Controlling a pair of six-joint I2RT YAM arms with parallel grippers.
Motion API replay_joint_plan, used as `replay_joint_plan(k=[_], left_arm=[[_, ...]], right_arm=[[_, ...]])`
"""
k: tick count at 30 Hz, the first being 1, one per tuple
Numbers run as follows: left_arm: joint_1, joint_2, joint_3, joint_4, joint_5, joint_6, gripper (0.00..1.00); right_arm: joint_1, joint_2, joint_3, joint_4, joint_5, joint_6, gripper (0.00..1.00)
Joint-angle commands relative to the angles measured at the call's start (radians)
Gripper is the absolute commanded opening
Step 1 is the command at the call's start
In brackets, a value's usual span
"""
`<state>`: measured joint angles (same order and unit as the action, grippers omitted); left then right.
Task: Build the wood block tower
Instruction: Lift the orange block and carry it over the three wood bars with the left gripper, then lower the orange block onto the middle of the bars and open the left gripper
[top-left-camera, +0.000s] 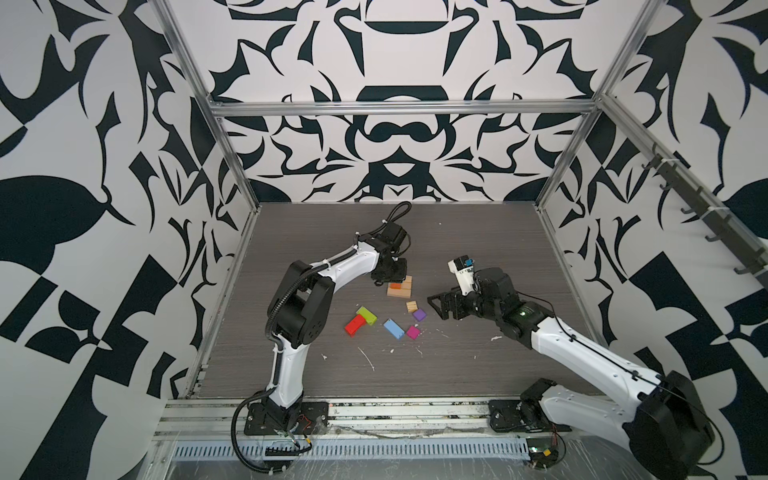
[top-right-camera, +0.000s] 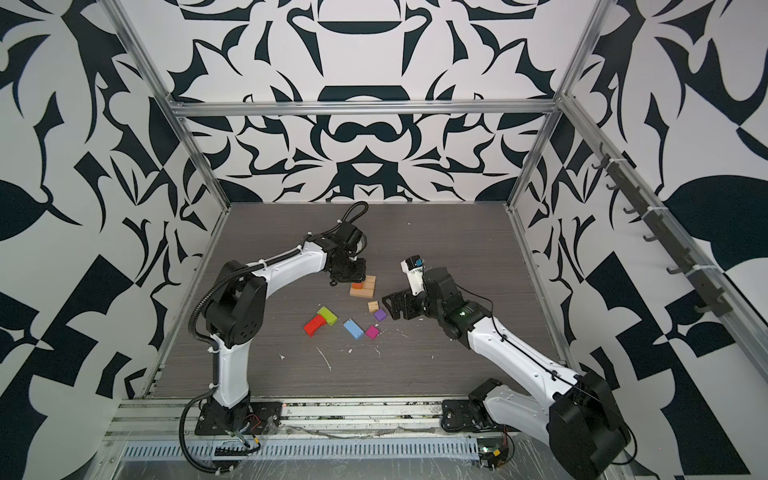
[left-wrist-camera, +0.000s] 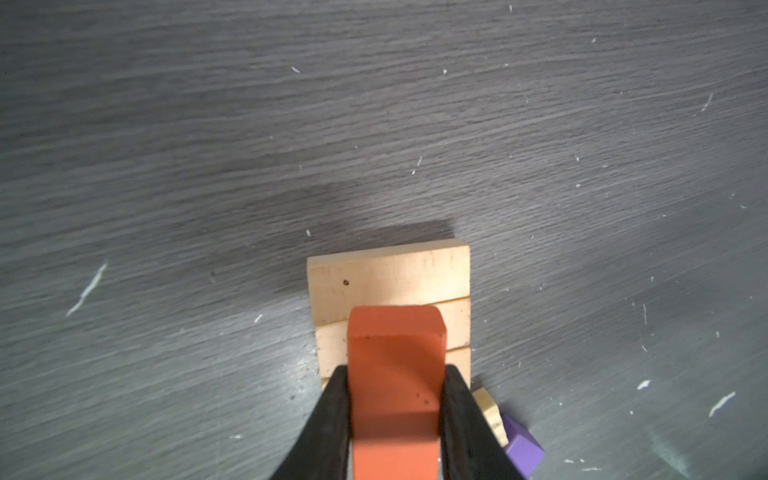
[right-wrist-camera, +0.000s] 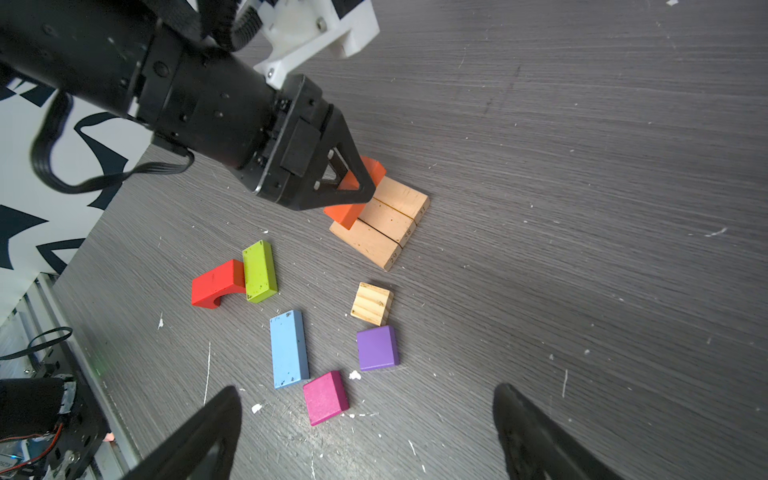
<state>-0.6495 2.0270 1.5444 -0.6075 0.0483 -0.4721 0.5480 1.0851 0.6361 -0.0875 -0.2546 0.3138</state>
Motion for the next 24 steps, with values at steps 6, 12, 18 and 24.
replay_joint_plan(k=[6,12,18,24], left_arm=[[-0.004,0.043,0.028,-0.028,-0.016,-0.019,0.3],[-0.004,0.054,0.035,-0.03,-0.012,-0.035,0.3],[-0.004,0.059,0.033,-0.029,-0.014,-0.039,0.3],[-0.004,0.065,0.034,-0.029,-0.017,-0.04,0.3]], right_arm=[[0.01,-0.01,0.008,0.021,0.002,-0.011,0.97],[0.01,-0.014,0.006,0.014,0.009,-0.012,0.97],[0.01,-0.014,0.007,0.013,0.009,-0.011,0.97],[0.011,-0.013,0.008,0.011,0.009,-0.012,0.97]])
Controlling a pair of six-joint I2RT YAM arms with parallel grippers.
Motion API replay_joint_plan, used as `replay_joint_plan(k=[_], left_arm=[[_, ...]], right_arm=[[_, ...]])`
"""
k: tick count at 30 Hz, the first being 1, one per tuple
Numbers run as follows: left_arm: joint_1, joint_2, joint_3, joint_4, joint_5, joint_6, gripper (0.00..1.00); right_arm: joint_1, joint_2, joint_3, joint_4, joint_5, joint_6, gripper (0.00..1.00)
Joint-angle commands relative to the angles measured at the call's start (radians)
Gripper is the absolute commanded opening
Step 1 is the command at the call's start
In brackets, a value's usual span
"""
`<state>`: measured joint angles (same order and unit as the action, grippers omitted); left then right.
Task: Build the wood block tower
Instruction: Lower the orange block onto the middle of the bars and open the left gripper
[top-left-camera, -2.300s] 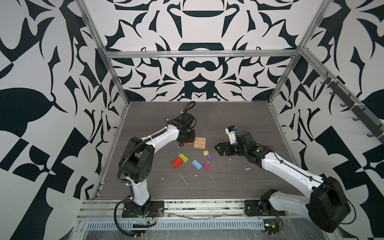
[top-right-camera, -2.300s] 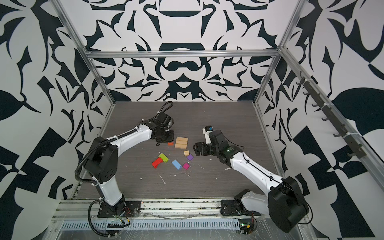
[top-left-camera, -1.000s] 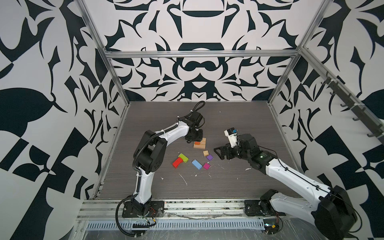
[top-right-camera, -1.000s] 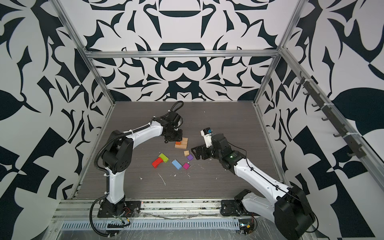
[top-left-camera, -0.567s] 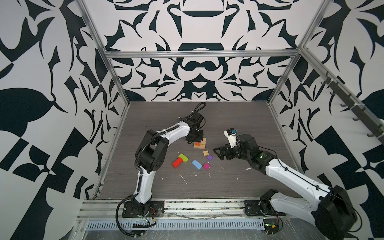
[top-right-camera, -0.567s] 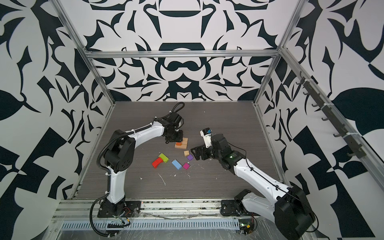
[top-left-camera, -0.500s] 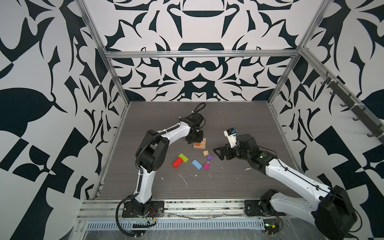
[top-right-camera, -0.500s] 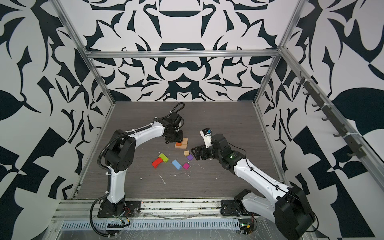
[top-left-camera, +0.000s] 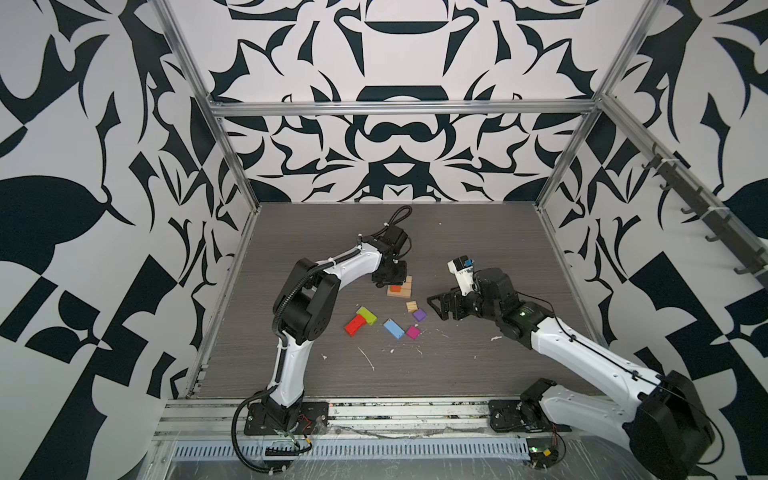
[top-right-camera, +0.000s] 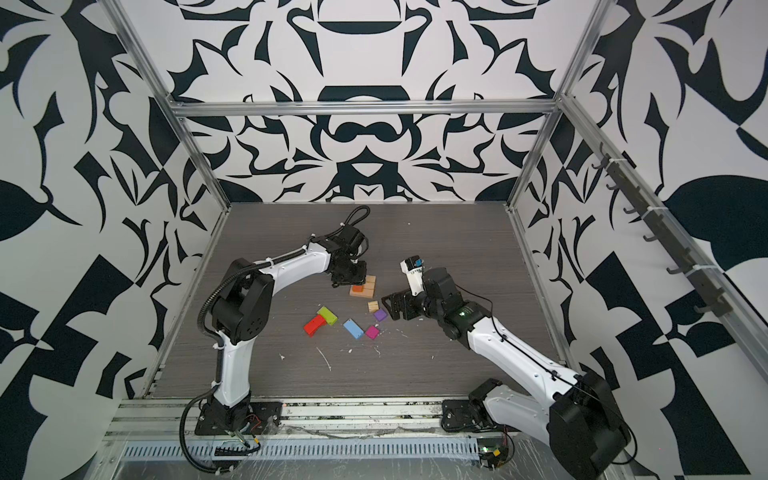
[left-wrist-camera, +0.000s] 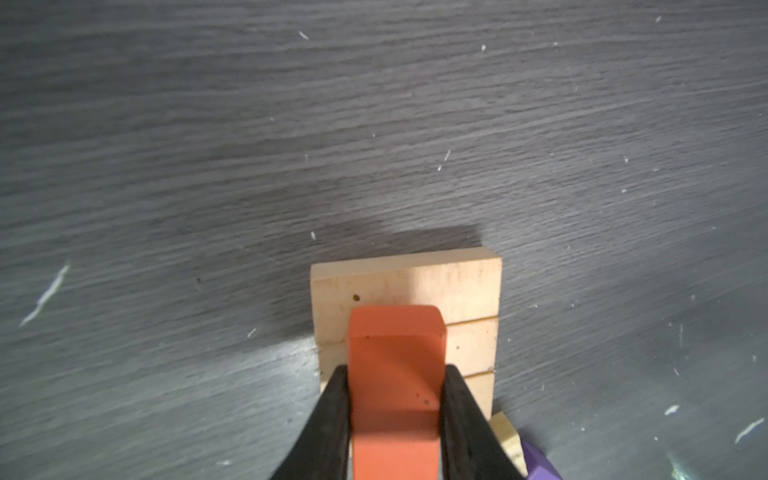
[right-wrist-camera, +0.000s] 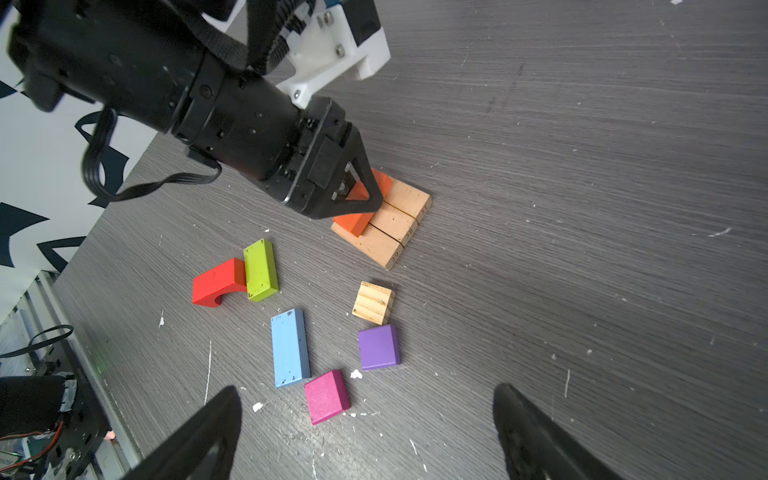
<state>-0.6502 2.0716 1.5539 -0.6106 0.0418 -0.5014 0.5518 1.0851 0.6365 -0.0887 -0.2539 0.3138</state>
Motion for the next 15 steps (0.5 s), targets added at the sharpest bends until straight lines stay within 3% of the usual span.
replay_joint_plan(k=[1,15], left_arm=[[-0.003,0.021,0.023,-0.026,-0.011,-0.011,0.3],[-0.005,0.033,0.023,-0.022,-0.013,-0.012,0.35]], right_arm=[[0.007,-0.013,0.008,0.013,0.008,-0.011,0.97],[0.008,-0.016,0.008,0.01,0.01,-0.012,0.97]])
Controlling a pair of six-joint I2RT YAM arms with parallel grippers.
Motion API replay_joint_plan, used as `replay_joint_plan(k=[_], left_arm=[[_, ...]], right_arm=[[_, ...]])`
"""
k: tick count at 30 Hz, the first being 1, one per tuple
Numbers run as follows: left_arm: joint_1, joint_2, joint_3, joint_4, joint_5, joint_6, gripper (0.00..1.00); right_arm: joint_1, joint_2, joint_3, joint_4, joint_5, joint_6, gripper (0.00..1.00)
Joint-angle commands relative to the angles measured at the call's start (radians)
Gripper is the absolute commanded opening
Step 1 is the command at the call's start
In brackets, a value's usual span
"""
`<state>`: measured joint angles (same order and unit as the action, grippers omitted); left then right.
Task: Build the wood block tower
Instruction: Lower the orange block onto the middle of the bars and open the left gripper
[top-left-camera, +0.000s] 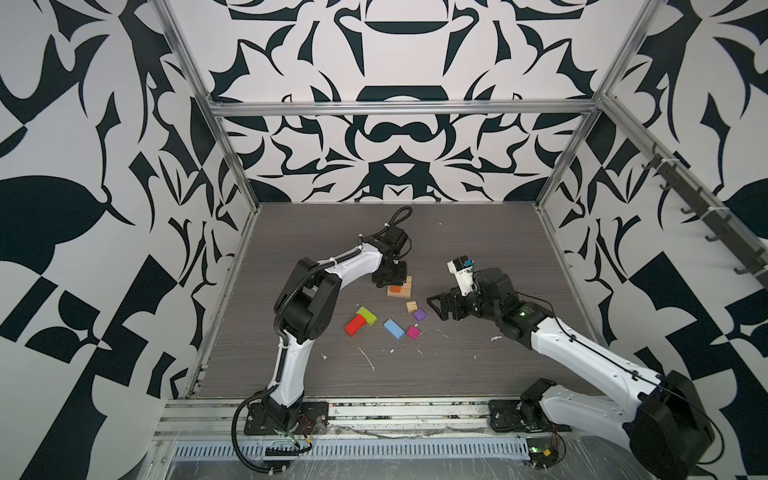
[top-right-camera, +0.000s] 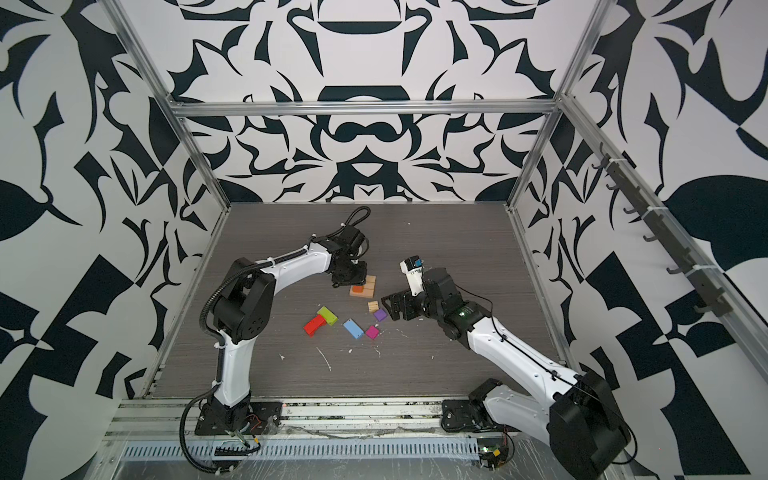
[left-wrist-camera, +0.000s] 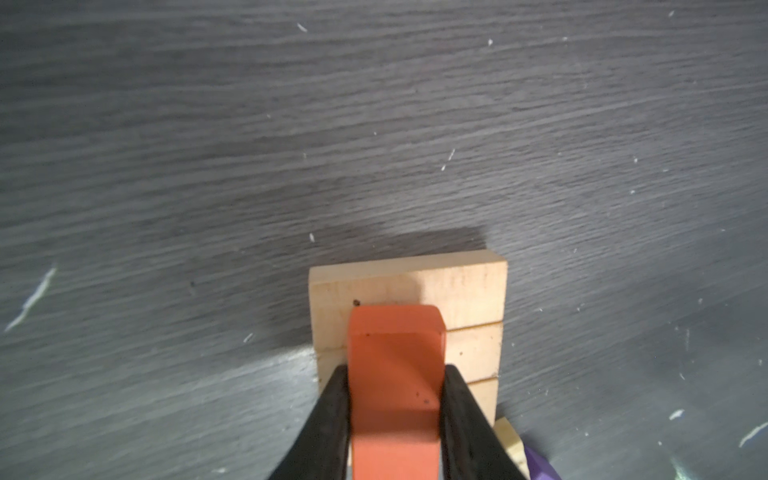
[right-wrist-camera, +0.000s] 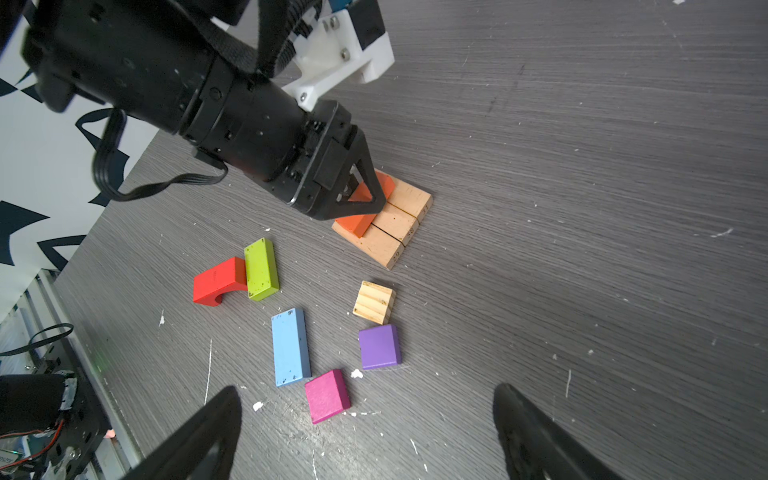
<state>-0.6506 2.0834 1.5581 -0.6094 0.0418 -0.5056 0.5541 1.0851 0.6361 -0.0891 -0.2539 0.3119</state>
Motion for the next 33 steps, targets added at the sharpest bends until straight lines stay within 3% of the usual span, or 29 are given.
replay_joint_plan(k=[1,33], left_arm=[[-0.004,0.021,0.02,-0.024,-0.012,-0.007,0.35],[-0.004,0.02,0.025,-0.03,-0.011,-0.011,0.42]], right_arm=[[0.006,-0.017,0.008,0.01,0.01,-0.011,0.97],[0.008,-0.017,0.02,0.002,0.01,-0.02,0.97]])
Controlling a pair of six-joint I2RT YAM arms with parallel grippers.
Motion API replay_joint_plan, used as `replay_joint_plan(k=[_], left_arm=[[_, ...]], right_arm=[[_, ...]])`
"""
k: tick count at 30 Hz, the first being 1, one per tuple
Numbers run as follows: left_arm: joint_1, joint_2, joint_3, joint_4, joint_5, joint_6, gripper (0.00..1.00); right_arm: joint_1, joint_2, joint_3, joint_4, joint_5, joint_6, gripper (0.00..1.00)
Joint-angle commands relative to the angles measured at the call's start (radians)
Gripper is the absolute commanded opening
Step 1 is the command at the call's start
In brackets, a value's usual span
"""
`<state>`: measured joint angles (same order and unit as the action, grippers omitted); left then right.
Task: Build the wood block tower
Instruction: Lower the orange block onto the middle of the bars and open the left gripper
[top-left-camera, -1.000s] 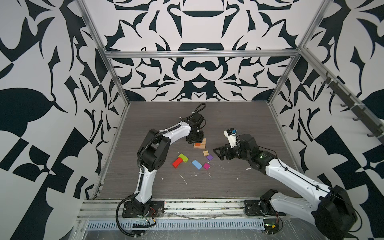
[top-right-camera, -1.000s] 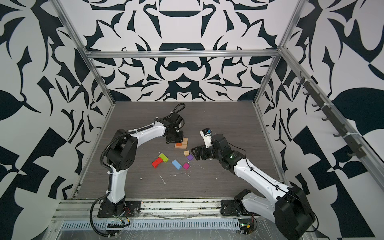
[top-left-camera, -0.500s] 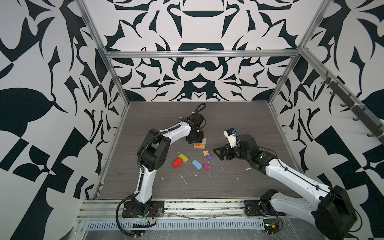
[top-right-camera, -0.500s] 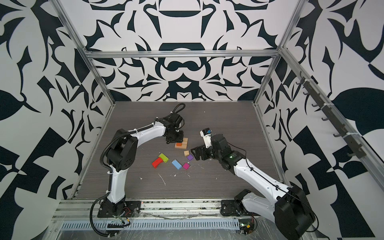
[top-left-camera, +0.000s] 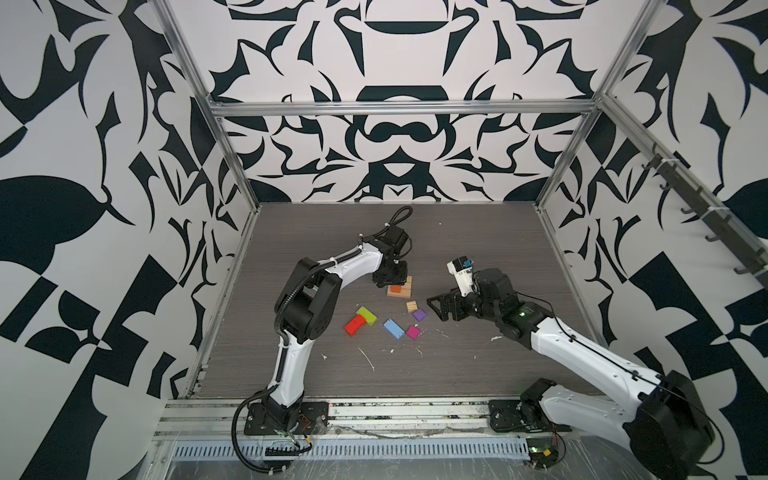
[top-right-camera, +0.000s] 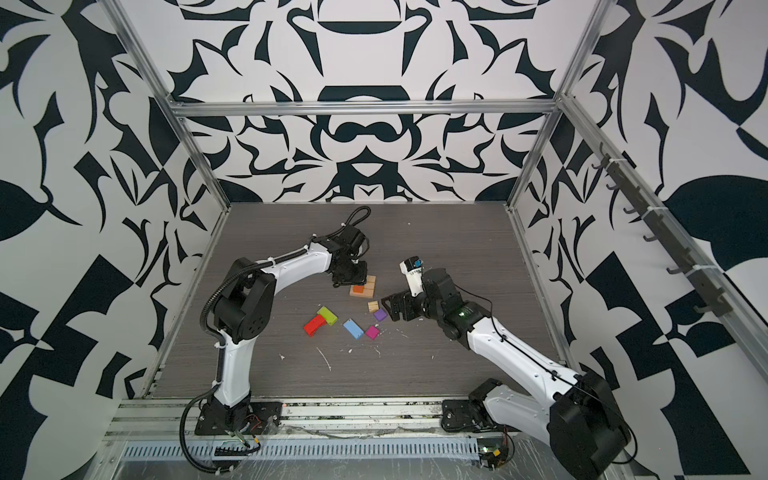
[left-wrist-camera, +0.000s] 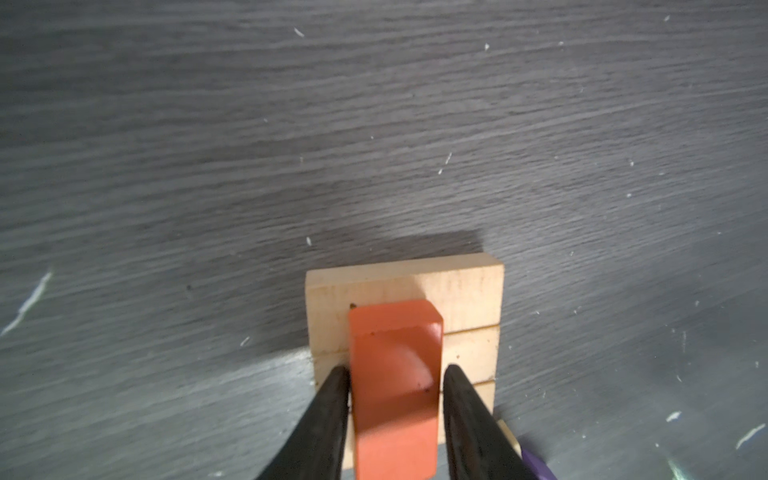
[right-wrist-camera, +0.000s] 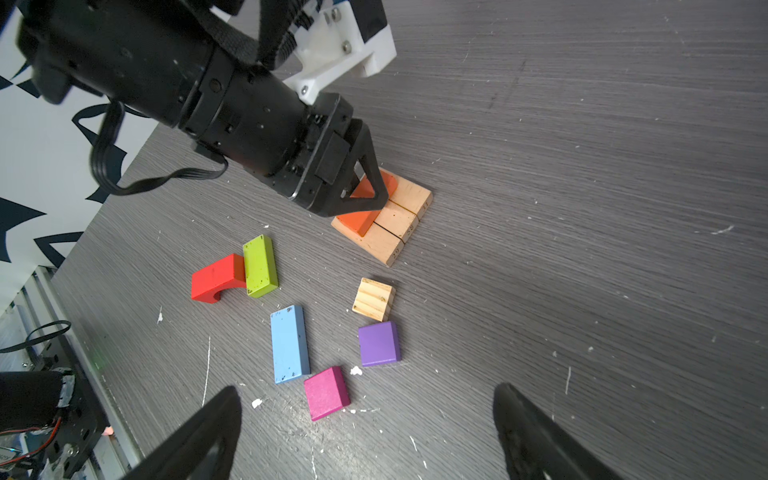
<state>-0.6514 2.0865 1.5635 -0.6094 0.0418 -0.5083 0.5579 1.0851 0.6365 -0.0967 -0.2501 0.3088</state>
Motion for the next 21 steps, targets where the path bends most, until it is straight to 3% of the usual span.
replay_joint_plan(k=[1,8,21], left_arm=[[-0.004,0.014,0.017,-0.03,-0.01,-0.007,0.42],[-0.004,-0.003,0.016,-0.024,-0.014,-0.007,0.5],[-0.004,-0.058,-0.016,0.032,0.006,0.004,0.55]], right_arm=[[0.005,-0.016,0.02,0.009,0.008,-0.017,0.97],[0.005,-0.02,0.017,0.006,0.008,-0.015,0.97],[0.008,-0.026,0.019,0.002,0.008,-0.013,0.97]])
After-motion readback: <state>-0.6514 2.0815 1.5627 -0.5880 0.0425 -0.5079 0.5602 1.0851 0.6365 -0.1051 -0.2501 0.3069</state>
